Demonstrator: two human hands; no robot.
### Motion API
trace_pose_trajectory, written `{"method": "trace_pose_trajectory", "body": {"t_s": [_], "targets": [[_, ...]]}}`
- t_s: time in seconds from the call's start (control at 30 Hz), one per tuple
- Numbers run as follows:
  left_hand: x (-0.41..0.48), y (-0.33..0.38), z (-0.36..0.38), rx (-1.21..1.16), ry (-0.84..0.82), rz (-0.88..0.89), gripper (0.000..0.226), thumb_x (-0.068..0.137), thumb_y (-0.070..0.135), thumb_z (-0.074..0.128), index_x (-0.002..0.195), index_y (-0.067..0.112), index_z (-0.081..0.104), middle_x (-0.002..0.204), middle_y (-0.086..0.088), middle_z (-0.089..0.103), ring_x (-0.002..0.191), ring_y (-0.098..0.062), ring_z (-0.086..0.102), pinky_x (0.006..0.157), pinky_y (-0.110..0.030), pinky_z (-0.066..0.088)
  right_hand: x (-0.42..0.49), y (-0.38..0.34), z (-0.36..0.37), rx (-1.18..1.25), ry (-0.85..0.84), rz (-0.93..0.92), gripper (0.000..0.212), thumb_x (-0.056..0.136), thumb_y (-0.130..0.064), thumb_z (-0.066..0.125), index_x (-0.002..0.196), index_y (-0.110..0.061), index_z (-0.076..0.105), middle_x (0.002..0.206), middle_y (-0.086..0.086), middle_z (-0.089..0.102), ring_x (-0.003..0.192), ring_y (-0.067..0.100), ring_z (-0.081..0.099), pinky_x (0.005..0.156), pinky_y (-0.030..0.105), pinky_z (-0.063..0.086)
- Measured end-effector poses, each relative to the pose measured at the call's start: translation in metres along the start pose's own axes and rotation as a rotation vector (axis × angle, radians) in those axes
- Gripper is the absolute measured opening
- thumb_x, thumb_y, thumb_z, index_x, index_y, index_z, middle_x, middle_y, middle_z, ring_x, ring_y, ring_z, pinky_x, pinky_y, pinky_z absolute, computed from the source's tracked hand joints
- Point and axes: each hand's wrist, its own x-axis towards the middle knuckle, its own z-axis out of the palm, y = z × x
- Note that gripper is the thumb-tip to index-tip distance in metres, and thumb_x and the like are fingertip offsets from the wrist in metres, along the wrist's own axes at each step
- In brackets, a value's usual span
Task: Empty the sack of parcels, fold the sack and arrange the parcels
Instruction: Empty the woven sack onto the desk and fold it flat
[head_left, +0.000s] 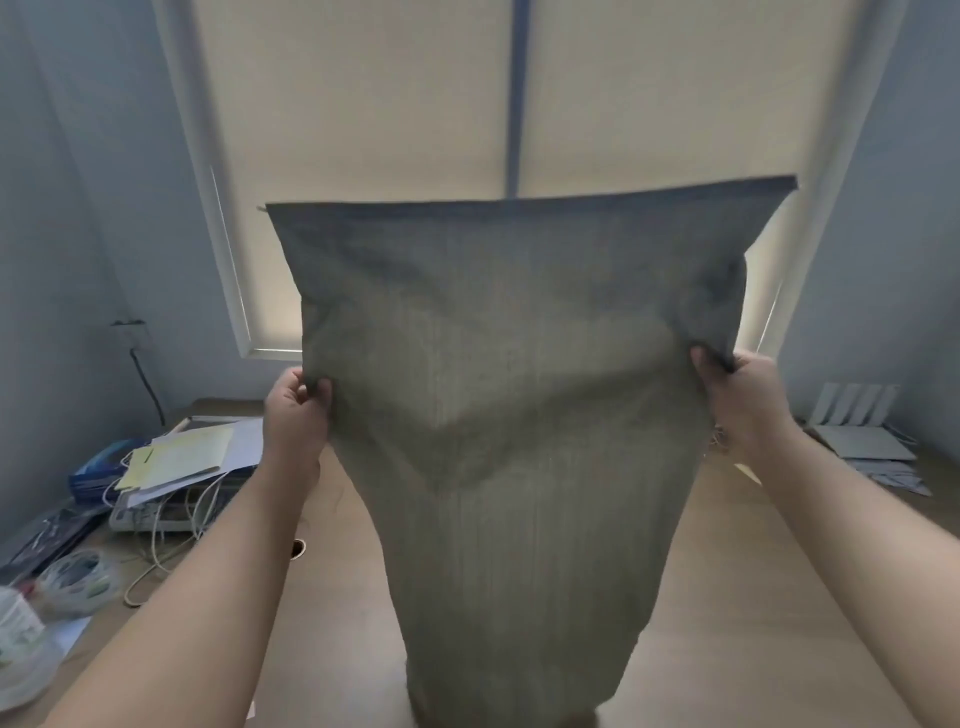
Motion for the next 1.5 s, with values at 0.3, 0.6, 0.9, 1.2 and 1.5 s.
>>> {"method": "trace_pose_trajectory", "body": {"t_s": [0.3, 0.6, 0.9, 1.2, 1.5], "targets": [[-0.008, -0.024, -0.004, 0.136, -0.062, -0.073, 0.011, 0.090, 0.029, 0.059, 0.085, 0.024, 0.067, 0.094, -0.009, 0.071, 0.088, -0.027, 0.061, 0.082, -0.051, 0.051, -0.029, 0.044, -0.004, -0.060, -0.105, 0.166, 0.011, 0.093, -0.023, 0.068, 0.093, -0.012, 0.069, 0.101, 0.012, 0.071, 0.107, 0.034, 0.066, 0.091, 0.049, 0.052], [0.027, 0.057, 0.018, 0.154, 0.010, 0.194, 0.016, 0.097, 0.015, 0.057, 0.086, 0.026, 0.062, 0.093, -0.005, 0.068, 0.088, -0.023, 0.062, 0.084, -0.043, 0.053, 0.026, -0.027, -0.009, -0.128, 0.062, -0.072, 0.032, 0.081, -0.036, 0.075, 0.092, -0.006, 0.071, 0.090, 0.009, 0.066, 0.082, 0.018, 0.056, 0.070, 0.036, 0.043], [0.041, 0.054, 0.001, 0.223, 0.006, 0.101, 0.013, 0.079, 0.035, 0.059, 0.087, 0.035, 0.069, 0.095, -0.009, 0.074, 0.090, -0.036, 0.070, 0.081, -0.053, 0.058, 0.050, -0.051, -0.013, -0.419, -0.014, -0.038, 0.031, 0.085, -0.035, 0.073, 0.087, -0.005, 0.068, 0.085, 0.014, 0.065, 0.081, 0.032, 0.061, 0.073, 0.046, 0.051], [0.045, 0.052, 0.014, 0.265, -0.038, 0.016, 0.011, 0.091, 0.022, 0.059, 0.081, 0.022, 0.062, 0.070, -0.007, 0.057, 0.068, -0.023, 0.051, 0.060, -0.040, 0.047, 0.045, -0.041, -0.005, -0.488, -0.032, 0.027, 0.051, 0.089, -0.041, 0.067, 0.114, 0.004, 0.065, 0.108, 0.020, 0.067, 0.102, 0.043, 0.062, 0.089, 0.056, 0.053], [0.061, 0.066, 0.005, 0.070, -0.087, 0.306, 0.049, 0.102, -0.012, 0.026, 0.094, 0.020, 0.061, 0.081, 0.000, 0.065, 0.056, -0.002, 0.063, 0.052, -0.019, 0.053, 0.057, -0.084, 0.007, -0.348, 0.118, -0.135, 0.041, 0.080, -0.043, 0.066, 0.109, -0.015, 0.073, 0.111, 0.012, 0.073, 0.105, 0.034, 0.065, 0.086, 0.046, 0.054]]}}
